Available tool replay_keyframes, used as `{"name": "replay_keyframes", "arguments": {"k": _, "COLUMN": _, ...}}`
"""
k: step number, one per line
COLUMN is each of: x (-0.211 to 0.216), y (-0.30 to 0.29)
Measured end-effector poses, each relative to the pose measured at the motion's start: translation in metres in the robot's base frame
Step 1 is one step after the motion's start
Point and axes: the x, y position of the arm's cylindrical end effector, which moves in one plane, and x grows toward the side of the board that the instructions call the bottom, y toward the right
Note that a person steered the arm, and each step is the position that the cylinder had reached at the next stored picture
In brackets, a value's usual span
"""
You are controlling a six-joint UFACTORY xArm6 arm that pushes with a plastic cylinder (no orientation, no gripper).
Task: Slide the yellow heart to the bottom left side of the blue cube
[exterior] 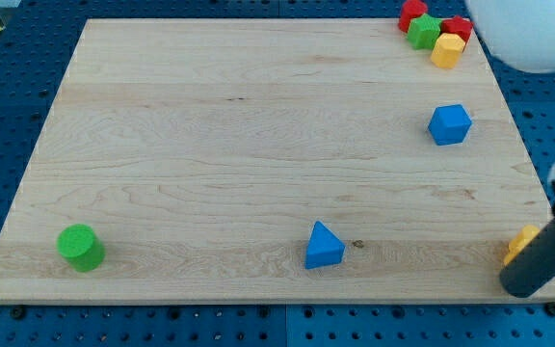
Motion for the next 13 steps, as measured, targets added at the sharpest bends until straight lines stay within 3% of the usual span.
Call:
{"name": "replay_keyframes", "arguments": {"k": 5, "x": -0.023, "y": 0.041}}
{"name": "replay_keyframes", "arguments": {"k": 10, "x": -0.116, "y": 0.034}}
{"name": "replay_keyframes", "arguments": {"k": 12, "x": -0.153, "y": 0.02}}
{"name": "replay_keyframes", "arguments": {"k": 13, "x": -0.142, "y": -0.018}}
